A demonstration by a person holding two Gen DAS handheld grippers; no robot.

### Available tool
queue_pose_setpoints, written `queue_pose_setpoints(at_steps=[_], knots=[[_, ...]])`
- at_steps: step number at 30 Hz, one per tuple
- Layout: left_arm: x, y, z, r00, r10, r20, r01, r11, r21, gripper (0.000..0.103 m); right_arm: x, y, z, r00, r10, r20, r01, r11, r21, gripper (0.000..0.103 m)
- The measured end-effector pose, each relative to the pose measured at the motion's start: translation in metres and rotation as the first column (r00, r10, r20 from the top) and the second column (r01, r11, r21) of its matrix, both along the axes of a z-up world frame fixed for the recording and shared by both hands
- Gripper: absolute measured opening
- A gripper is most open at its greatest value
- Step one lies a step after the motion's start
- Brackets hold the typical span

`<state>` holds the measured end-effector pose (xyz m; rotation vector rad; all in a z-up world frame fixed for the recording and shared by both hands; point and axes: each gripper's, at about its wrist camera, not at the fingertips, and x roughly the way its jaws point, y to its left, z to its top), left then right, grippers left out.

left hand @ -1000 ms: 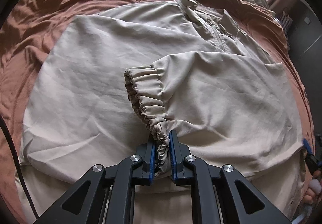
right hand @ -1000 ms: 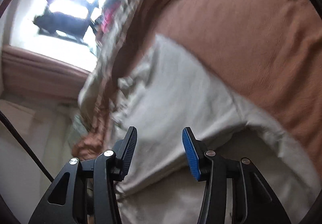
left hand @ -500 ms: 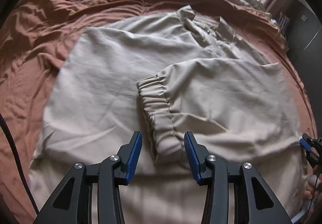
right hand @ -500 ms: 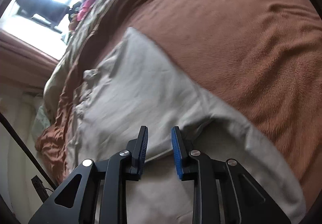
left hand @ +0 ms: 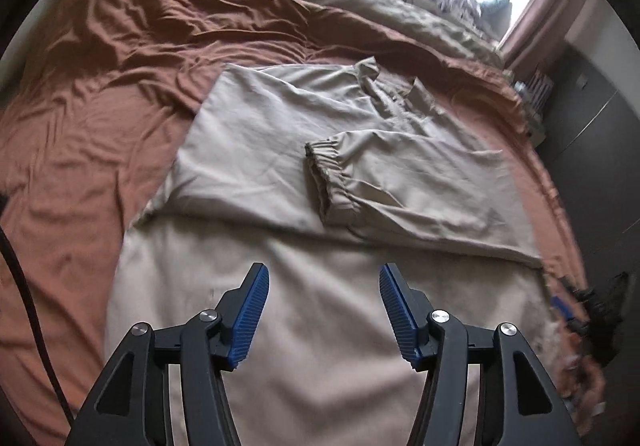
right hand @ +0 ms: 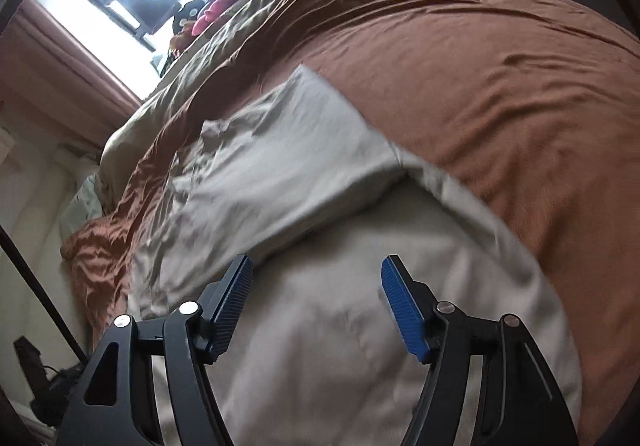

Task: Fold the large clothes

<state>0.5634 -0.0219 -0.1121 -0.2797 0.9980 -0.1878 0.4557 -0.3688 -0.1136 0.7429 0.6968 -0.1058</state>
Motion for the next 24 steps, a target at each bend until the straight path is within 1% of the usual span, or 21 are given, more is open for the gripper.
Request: queue_pose_setpoints(at_steps=[4,5,6,7,9,11,14,16,19,22,24], knots=[[-0.038,0.014,0.004,1.000,0.012,0.012,-0.012,1.000,0.012,0.060,-0.024,0.010,0.001,1.000,0.016,0.008,-0.016,1.000,0.005,0.067],[-0.047,0.018,0.005,1.000,0.015,0.015,-0.015,1.000,0.012,0.060,-0.032,0.011,0.003,1.000,0.023,0.012,-0.023,1.000,0.003,0.069],[-0.057,0.024,0.005,1.000,0.021,0.019,-0.021,1.000,0.015,0.060,-0.037,0.014,0.004,0.999,0.030,0.017,-0.030,1.000,0.001,0.077],[-0.065,0.028,0.006,0.999,0.027,0.022,-0.027,1.000,0.017,0.061,-0.047,0.018,0.005,0.999,0.036,0.025,-0.036,0.999,0.001,0.082],[-0.083,0.038,0.008,0.999,0.040,0.031,-0.040,0.999,0.007,0.065,-0.062,0.024,0.007,0.999,0.048,0.026,-0.048,0.999,-0.008,0.082],[-0.099,0.046,0.011,0.998,0.054,0.045,-0.054,0.998,-0.009,0.075,-0.075,0.023,0.011,0.998,0.055,0.032,-0.055,0.998,-0.003,0.082],[-0.125,0.058,0.017,0.993,0.085,0.081,-0.084,0.996,-0.017,0.082,-0.100,0.024,0.018,0.997,0.058,0.048,-0.057,0.998,-0.019,0.084],[-0.141,0.063,0.022,0.990,0.095,0.103,-0.094,0.995,-0.018,0.085,-0.119,0.023,0.025,0.996,0.062,0.060,-0.059,0.997,-0.040,0.085],[-0.164,0.067,0.029,0.985,0.090,0.150,-0.088,0.996,-0.018,0.085,-0.145,0.024,0.033,0.994,0.078,0.078,-0.073,0.995,-0.070,0.085],[-0.191,0.070,0.036,0.976,0.089,0.201,-0.084,0.996,-0.034,0.085,-0.178,0.022,0.042,0.992,0.068,0.101,-0.057,0.992,-0.114,0.085],[-0.205,0.072,0.038,0.972,0.097,0.212,-0.091,0.995,-0.038,0.085,-0.198,0.022,0.044,0.989,0.074,0.127,-0.059,0.991,-0.121,0.085]])
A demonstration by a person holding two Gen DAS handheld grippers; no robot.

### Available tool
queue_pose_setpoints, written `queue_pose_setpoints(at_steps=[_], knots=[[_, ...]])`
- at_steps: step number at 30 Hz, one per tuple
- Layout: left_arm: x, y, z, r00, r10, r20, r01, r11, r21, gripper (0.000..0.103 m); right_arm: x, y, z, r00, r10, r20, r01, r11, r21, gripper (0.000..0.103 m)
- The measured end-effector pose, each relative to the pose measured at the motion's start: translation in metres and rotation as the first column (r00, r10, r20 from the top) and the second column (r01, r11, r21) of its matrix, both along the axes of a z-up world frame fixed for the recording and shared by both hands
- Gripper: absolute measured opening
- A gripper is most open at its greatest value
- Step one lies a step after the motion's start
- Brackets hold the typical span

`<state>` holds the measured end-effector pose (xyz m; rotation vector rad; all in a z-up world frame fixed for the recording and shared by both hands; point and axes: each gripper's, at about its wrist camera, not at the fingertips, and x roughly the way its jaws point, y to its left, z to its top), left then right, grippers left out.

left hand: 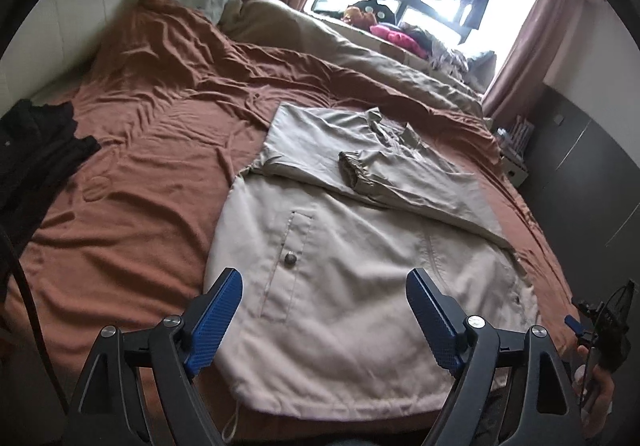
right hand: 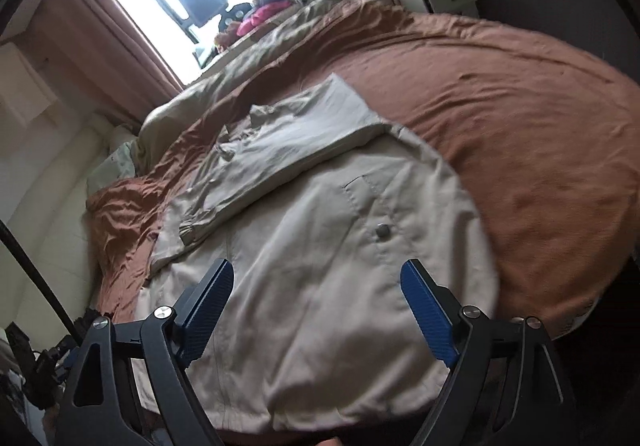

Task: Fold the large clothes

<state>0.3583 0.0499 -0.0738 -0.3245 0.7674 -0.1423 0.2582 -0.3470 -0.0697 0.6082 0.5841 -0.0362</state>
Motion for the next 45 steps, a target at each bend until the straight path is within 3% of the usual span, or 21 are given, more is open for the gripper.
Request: queue_pose_setpoints(at_steps=[5,10,15,20,23,28,31,36,41,45], knots=[[-0.040,0.008,0.005,0.998,0.024,0.056,-0.025,0.999,0.022,0.085,-0.048,-0.009,0.004,0.997,0.024,0.071,-0.020,0.999,-0.050,0.085],[-0.076,0.013,0.006,0.997,0.016,0.077,-0.017,1.000,0.009,0.085,-0.097,0.001,0.007,0.995,0.010,0.102,0.011,0.980,-0.200,0.085],[-0.115,0.007,0.008,0.994,0.021,0.109,-0.031,0.995,0.090,0.085,-0.136,0.014,0.006,0.995,0.001,0.100,0.026,0.962,-0.272,0.085],[-0.147,0.008,0.006,0.989,0.019,0.144,-0.035,0.994,0.106,0.095,-0.169,0.020,0.000,0.987,-0.004,0.159,0.052,0.953,-0.297,0.085],[-0.161,0.011,0.004,0.986,0.016,0.165,-0.037,0.991,0.125,0.103,-0.173,0.019,-0.012,0.990,0.034,0.135,0.010,0.951,-0.310,0.085],[-0.173,0.025,-0.010,0.989,0.029,0.147,-0.048,0.991,0.128,0.103,-0.165,0.015,-0.041,0.994,0.105,0.024,-0.096,0.966,-0.242,0.085],[-0.172,0.034,-0.024,0.993,0.033,0.113,-0.046,0.993,0.107,0.103,-0.160,0.012,-0.054,0.992,0.130,0.008,-0.126,0.972,-0.197,0.085],[-0.160,0.041,-0.046,0.997,0.039,0.059,-0.044,0.995,0.092,0.103,-0.144,0.007,-0.071,0.993,0.114,-0.017,-0.115,0.972,-0.203,0.085],[-0.133,0.045,-0.060,0.999,0.032,0.033,-0.033,0.999,0.016,0.102,-0.130,-0.004,-0.076,0.990,0.138,-0.015,-0.139,0.974,-0.179,0.085],[-0.107,0.047,-0.072,0.999,0.034,0.004,-0.034,0.999,-0.034,0.091,-0.111,-0.020,-0.084,0.995,0.094,-0.027,-0.097,0.985,-0.140,0.085]])
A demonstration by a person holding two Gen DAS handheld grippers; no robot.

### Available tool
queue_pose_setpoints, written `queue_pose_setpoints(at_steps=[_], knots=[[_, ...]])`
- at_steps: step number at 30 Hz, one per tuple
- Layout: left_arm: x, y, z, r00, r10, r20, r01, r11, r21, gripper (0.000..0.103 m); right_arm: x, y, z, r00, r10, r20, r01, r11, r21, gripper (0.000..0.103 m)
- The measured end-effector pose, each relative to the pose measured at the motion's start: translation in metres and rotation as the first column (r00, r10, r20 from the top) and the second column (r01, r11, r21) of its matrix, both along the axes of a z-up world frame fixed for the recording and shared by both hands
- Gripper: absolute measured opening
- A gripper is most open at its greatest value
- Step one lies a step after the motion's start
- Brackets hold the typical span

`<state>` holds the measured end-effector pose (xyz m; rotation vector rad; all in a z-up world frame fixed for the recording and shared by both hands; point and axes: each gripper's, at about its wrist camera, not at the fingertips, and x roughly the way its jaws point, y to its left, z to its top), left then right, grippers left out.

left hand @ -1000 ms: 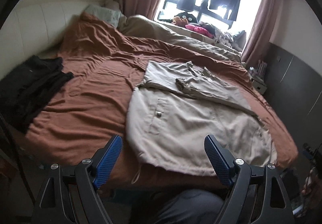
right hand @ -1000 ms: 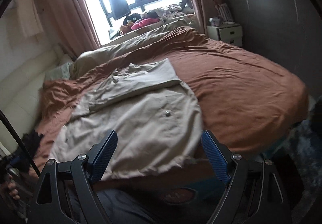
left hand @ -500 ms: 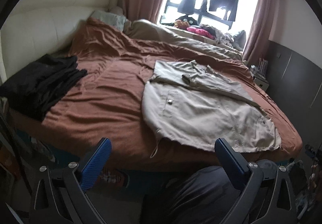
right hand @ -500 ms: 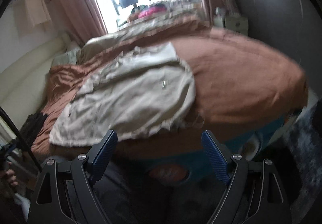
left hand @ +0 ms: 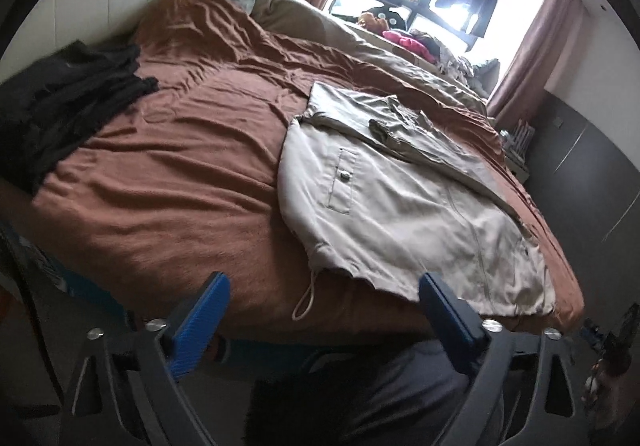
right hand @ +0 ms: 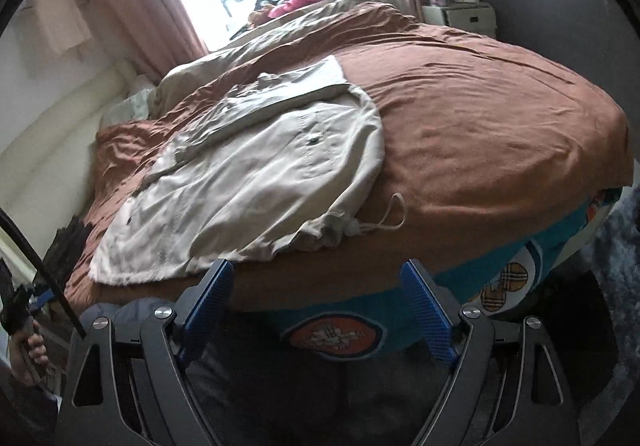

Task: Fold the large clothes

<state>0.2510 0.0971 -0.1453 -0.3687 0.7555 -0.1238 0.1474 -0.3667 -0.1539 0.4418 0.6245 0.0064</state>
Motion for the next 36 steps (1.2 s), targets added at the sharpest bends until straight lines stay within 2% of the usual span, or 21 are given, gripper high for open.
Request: queue_pose_setpoints(at_steps=[5,7,8,15,18,20,23,29,34,36], knots=[[0.027,0.002,-0.016,0.999,0.005,-0.045,-0.005,1.000,-0.017,0.079,0.037,-0.015,-0.013,1.000,-0.014,-0.025,0.015,0.999,0.045,0.082],[0.038,0.005,-0.024,0.998,0.004,-0.068,-0.006,1.000,-0.030,0.075,0.057,-0.019,-0.019,0.999,-0.004,-0.049,0.007,0.998,0.067,0.070],[0.046,0.006,-0.029,0.997,0.005,-0.083,-0.008,0.999,-0.038,0.072,0.064,-0.020,-0.021,0.998,-0.002,-0.056,0.007,0.997,0.078,0.069],[0.089,0.014,-0.050,0.989,0.015,-0.145,-0.027,0.996,-0.080,0.068,0.128,-0.046,-0.035,0.994,-0.033,-0.102,0.048,0.988,0.148,0.068],[0.105,0.015,-0.059,0.985,0.013,-0.171,-0.029,0.995,-0.096,0.063,0.150,-0.051,-0.039,0.992,-0.024,-0.126,0.044,0.987,0.153,0.062],[0.117,0.017,-0.066,0.981,0.012,-0.193,-0.033,0.994,-0.107,0.057,0.162,-0.050,-0.039,0.991,-0.026,-0.132,0.045,0.989,0.144,0.062],[0.134,0.019,-0.074,0.977,0.011,-0.214,-0.040,0.991,-0.130,0.054,0.177,-0.051,-0.038,0.991,-0.020,-0.132,0.040,0.988,0.151,0.062],[0.162,0.020,-0.079,0.973,-0.017,-0.230,-0.024,0.985,-0.174,0.041,0.204,-0.057,-0.045,0.992,0.040,-0.121,-0.010,0.970,0.243,0.062],[0.160,0.021,-0.084,0.970,-0.070,-0.232,0.010,0.969,-0.249,0.040,0.203,-0.055,-0.053,0.984,0.151,-0.099,-0.110,0.936,0.335,0.061],[0.153,0.020,-0.087,0.966,-0.117,-0.232,0.041,0.951,-0.307,0.040,0.200,-0.057,-0.057,0.977,0.195,-0.088,-0.150,0.918,0.368,0.058]])
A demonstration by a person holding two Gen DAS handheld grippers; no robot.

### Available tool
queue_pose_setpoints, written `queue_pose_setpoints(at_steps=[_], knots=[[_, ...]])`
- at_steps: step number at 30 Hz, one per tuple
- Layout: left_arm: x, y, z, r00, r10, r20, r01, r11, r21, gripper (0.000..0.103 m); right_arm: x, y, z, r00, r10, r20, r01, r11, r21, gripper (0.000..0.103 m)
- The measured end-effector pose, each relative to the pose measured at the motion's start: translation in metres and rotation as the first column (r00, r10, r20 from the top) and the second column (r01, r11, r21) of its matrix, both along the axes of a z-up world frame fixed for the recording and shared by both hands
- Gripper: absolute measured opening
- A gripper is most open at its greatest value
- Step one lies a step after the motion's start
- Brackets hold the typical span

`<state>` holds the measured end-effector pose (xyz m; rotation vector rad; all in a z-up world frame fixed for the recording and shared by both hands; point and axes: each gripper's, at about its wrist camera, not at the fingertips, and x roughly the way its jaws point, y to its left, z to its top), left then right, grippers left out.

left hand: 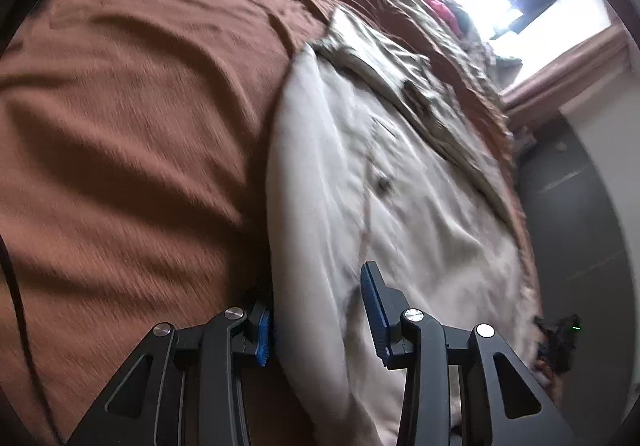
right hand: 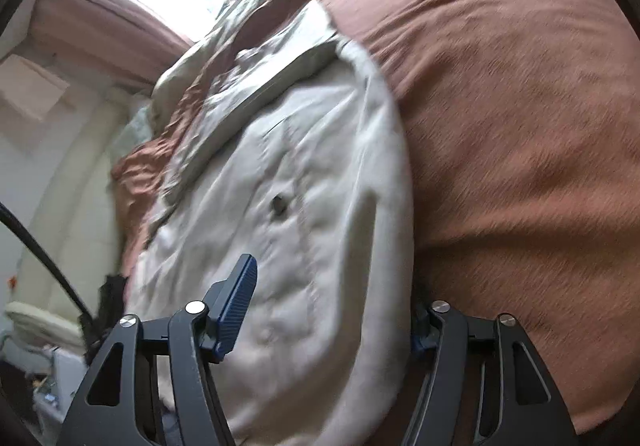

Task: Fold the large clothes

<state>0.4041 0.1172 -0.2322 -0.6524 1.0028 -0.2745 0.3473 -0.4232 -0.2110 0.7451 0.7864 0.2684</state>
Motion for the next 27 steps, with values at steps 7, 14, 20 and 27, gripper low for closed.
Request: queue_pose_setpoints(at_steps=[7,14,20,27], knots=[[-0.013,-0.016,0.001,0.995,-0.098,0.008,0.099,0.992,-0.072,0.040,-0.033,0.006,-0.018,0.997,0.070,0.022,-0.073,0.991,0.114,0.058],[-0.011,-0.016,-0.002,0.999,-0.048,0.009,0.049,0.996,-0.075,0.018,-0.054,-0.005,-0.046,1.000,-0.019,0.008,0.017,0.976,0.218,0.024],[-0.023,-0.004,0.007,1.000,-0.006,0.031,0.010,0.992,-0.128,0.007,-0.075,-0.012,-0.030,0.992,-0.104,0.077,0.083,0.969,0.234,0.014],[-0.041,-0.003,0.050,0.993,0.009,0.120,0.009,0.989,-0.148,0.006,-0.103,-0.009,0.017,0.977,-0.089,0.195,0.050,0.980,0.195,0.013]])
